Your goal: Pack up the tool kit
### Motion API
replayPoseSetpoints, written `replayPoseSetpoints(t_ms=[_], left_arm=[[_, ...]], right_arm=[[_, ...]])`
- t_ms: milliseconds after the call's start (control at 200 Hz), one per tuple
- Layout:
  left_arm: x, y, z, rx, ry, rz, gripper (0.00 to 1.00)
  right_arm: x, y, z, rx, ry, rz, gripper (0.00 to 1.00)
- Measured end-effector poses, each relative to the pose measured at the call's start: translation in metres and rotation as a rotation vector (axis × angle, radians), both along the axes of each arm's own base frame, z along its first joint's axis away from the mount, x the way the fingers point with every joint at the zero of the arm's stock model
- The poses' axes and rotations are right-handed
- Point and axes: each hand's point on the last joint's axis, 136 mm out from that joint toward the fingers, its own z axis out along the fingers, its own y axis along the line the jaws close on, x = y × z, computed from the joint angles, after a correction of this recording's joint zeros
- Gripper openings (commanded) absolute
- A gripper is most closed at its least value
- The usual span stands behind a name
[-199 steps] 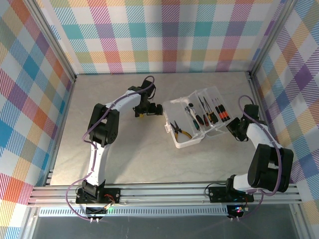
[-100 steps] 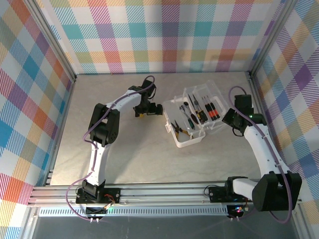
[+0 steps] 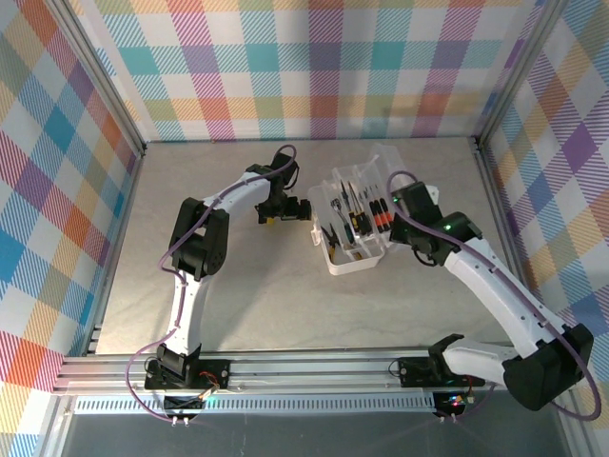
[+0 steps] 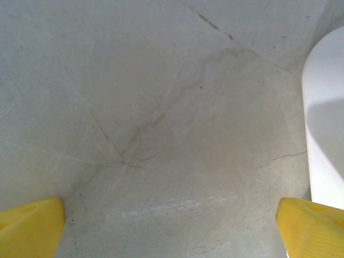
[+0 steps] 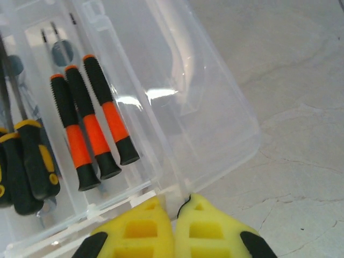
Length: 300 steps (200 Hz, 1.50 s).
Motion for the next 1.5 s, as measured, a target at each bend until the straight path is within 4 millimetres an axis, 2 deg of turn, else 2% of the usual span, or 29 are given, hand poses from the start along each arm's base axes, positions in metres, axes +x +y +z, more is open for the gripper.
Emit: replayPoseSetpoints(t_ms=[215, 370, 410, 455, 485, 555, 625, 700, 730, 845, 930, 1015, 1085, 1155, 1305, 1400, 1500], left_arm=[[0.0, 0.0, 0.0, 0.0, -0.001, -0.001, 1.0], [0.0, 0.0, 0.0, 0.001, -0.007, -0.002, 1.0], [-0.001, -0.001, 0.0, 0.0, -0.011, -0.003, 1.0], [-0.001, -0.001, -0.001, 0.002, -0.013, -0.004, 1.0], [-0.001, -0.001, -0.001, 0.005, -0.016, -0.004, 1.0], [-0.001, -0.001, -0.001, 0.007, -0.021, -0.004, 1.0], [-0.001, -0.001, 0.0, 0.004, -0.027, -0.004, 1.0], [-0.002, 0.0, 0.0, 0.003, -0.033, -0.005, 1.0], [-0.003, 0.0, 0.0, 0.0, -0.041, -0.006, 1.0], [-0.015, 0.003, 0.001, -0.019, -0.042, -0.013, 1.0], [-0.031, 0.009, 0.002, -0.018, -0.034, -0.025, 1.0], [-0.048, 0.019, 0.005, -0.014, -0.049, -0.05, 1.0], [-0.06, 0.027, 0.012, -0.013, -0.082, -0.073, 1.0], [-0.068, 0.032, 0.022, -0.021, -0.136, -0.096, 1.0], [-0.078, 0.036, 0.043, -0.057, -0.294, -0.161, 1.0], [-0.084, 0.035, 0.048, -0.062, -0.38, -0.221, 1.0], [-0.09, 0.027, 0.047, -0.062, -0.446, -0.304, 1.0]], right_arm=[[-0.013, 0.055, -0.002, -0.107, -0.005, 0.113, 0.0], [-0.029, 0.107, -0.021, -0.144, 0.027, 0.206, 0.0], [-0.033, 0.119, -0.027, -0.15, 0.033, 0.223, 0.17], [-0.036, 0.129, -0.032, -0.154, 0.039, 0.236, 0.45], [-0.039, 0.135, -0.035, -0.154, 0.043, 0.242, 0.56], [-0.043, 0.146, -0.033, -0.152, 0.047, 0.256, 0.67], [-0.045, 0.158, -0.022, -0.127, 0.032, 0.27, 0.76], [-0.045, 0.164, -0.007, -0.097, 0.011, 0.284, 0.96], [-0.045, 0.165, -0.002, -0.086, 0.004, 0.292, 1.0], [-0.03, 0.148, 0.011, -0.03, 0.031, 0.325, 0.99], [0.001, 0.113, 0.017, 0.056, 0.037, 0.292, 0.99], [0.028, 0.077, 0.015, 0.107, 0.048, 0.269, 0.99], [0.047, 0.064, 0.009, 0.138, 0.061, 0.298, 0.99], [0.063, 0.065, -0.002, 0.17, 0.086, 0.367, 0.99], [0.098, 0.085, -0.045, 0.244, 0.186, 0.531, 0.99], [0.114, 0.097, -0.069, 0.271, 0.236, 0.604, 0.99], [0.125, 0.105, -0.083, 0.275, 0.258, 0.655, 0.99]])
